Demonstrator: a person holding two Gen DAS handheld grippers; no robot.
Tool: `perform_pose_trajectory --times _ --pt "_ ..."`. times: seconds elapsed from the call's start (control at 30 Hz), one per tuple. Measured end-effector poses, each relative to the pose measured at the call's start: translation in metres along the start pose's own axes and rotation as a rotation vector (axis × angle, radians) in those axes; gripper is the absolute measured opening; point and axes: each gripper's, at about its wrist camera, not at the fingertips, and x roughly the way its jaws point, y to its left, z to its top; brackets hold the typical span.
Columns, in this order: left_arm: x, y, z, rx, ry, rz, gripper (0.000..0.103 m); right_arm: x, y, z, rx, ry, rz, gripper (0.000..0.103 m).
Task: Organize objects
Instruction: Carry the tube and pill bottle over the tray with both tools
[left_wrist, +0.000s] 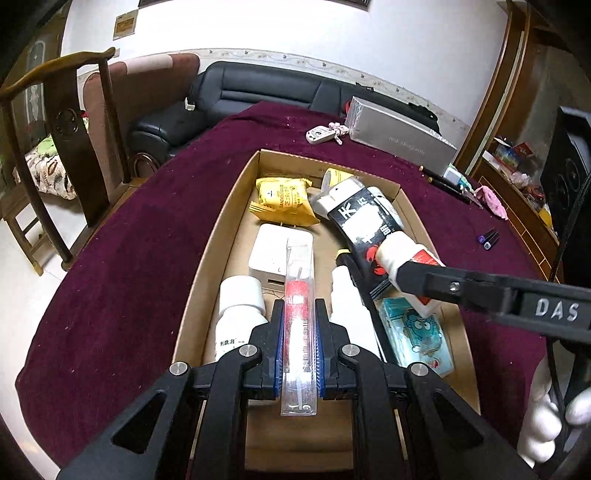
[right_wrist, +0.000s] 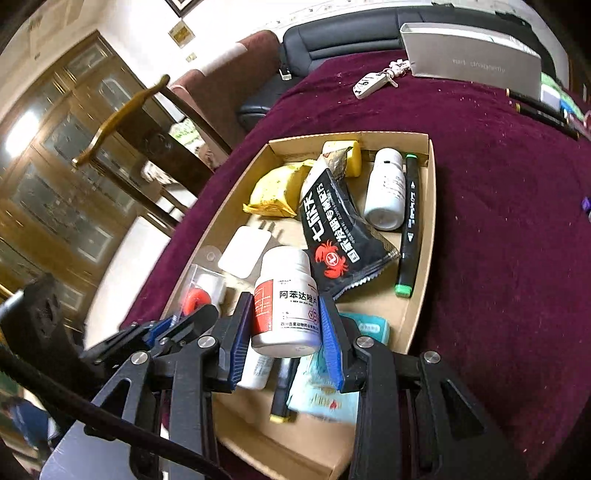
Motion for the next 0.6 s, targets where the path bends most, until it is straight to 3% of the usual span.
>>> perform_pose_trajectory --times 0.23,0.6 --pt "0.011 0.006 0.0 -0.009 0.02 -0.007 0.01 0.021 0.002 0.004 -0.044 0.018 -0.135 0.033" --pt "0.014 0.016 0.001 -0.044 -0.002 -0.03 0.011 0.036 0.017 0.011 -0.112 0.008 -0.22 0.033"
